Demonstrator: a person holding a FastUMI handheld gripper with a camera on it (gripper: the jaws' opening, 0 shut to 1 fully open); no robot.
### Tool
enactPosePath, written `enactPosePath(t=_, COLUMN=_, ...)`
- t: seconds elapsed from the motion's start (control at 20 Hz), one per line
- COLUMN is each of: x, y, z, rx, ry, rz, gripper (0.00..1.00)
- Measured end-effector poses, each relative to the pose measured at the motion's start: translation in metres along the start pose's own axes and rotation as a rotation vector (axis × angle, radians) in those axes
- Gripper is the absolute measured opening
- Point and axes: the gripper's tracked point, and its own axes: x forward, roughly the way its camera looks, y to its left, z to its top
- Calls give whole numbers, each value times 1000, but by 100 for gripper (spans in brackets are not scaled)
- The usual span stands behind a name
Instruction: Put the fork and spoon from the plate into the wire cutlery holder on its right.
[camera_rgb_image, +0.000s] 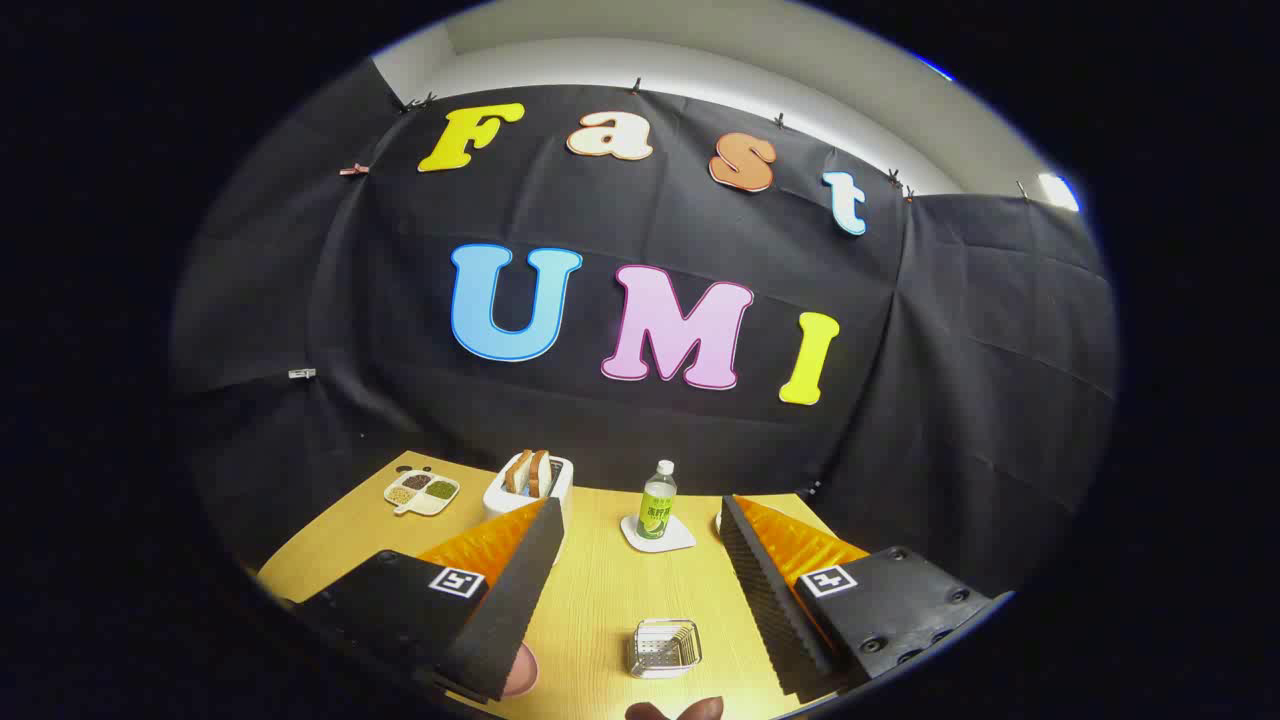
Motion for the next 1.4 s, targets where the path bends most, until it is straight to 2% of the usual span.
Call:
enactPosePath(t=0.95, x=8, y=7, z=-1, rx=8, ry=11, rz=17, gripper=98)
enactPosePath(t=1.05, x=9, y=23, z=-9, rx=13, ry=52, rz=77, gripper=98)
enactPosePath(t=1.1, x=8, y=37, z=-18, rx=22, ry=98, rz=133, gripper=98)
enactPosePath(t=1.25, x=-3, y=74, z=-54, rx=47, ry=287, rz=282, gripper=98)
enactPosePath(t=1.4, x=-21, y=104, z=-95, rx=39, ry=489, rz=384, gripper=99)
